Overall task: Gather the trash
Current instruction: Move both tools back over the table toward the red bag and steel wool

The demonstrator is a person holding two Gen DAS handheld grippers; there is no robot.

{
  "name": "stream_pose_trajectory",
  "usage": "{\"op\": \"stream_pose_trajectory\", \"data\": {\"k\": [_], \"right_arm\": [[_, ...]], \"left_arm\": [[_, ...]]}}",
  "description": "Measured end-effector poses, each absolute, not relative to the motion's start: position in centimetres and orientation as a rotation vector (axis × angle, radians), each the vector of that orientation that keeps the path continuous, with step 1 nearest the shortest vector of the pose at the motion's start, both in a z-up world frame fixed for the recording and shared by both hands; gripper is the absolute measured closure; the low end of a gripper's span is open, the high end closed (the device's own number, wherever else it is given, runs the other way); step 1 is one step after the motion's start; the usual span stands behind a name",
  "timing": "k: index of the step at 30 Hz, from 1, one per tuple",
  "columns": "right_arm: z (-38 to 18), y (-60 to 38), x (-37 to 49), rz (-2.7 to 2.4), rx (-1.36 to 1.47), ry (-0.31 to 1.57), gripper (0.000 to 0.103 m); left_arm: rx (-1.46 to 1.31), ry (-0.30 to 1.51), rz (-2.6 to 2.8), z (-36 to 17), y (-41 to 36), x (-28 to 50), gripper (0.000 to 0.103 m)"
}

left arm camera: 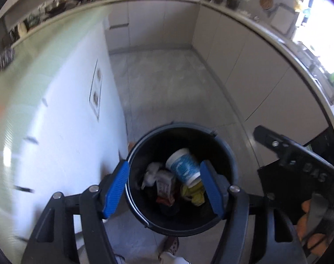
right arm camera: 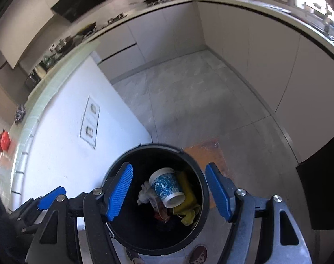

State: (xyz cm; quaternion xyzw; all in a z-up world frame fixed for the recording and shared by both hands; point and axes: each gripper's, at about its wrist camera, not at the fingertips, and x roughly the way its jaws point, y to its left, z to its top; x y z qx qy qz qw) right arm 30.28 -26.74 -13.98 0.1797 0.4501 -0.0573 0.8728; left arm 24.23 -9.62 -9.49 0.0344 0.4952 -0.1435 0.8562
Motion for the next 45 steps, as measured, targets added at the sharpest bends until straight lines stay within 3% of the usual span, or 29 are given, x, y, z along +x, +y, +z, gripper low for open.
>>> {"op": "stream_pose_trajectory", "data": {"k": [8,14,24,34,45], "right_arm": [[-8.9,-25.5,28.3,-0.191,0.374,0.888,0.032],[-4.3,-21.1,27.5,-0.173,0.375,0.827,0.032],[-0.3,-6.3,29.9,-0.060,0.314,0.765,0.025],[-0.4,9.7,34.4,0.070,0.248,0.770,0.024],[0.4,18.8,39.1,0.172,0.139,0.784,0.024]], "left_arm": [[0.047,0.936,-0.381,-2.4,-7.8,22.7,0.035],[0.032,0.888,-0.369,0.9,-2.3,23.1,0.034],[-0.017,0.860,-0.258,0.7,11.5,24.5,0.033],[-0.068,0.850,-0.104,0.1,26.0,27.0,0.033],[-0.153,0.872,0.004,-1.6,33.8,30.7,0.032]]}}
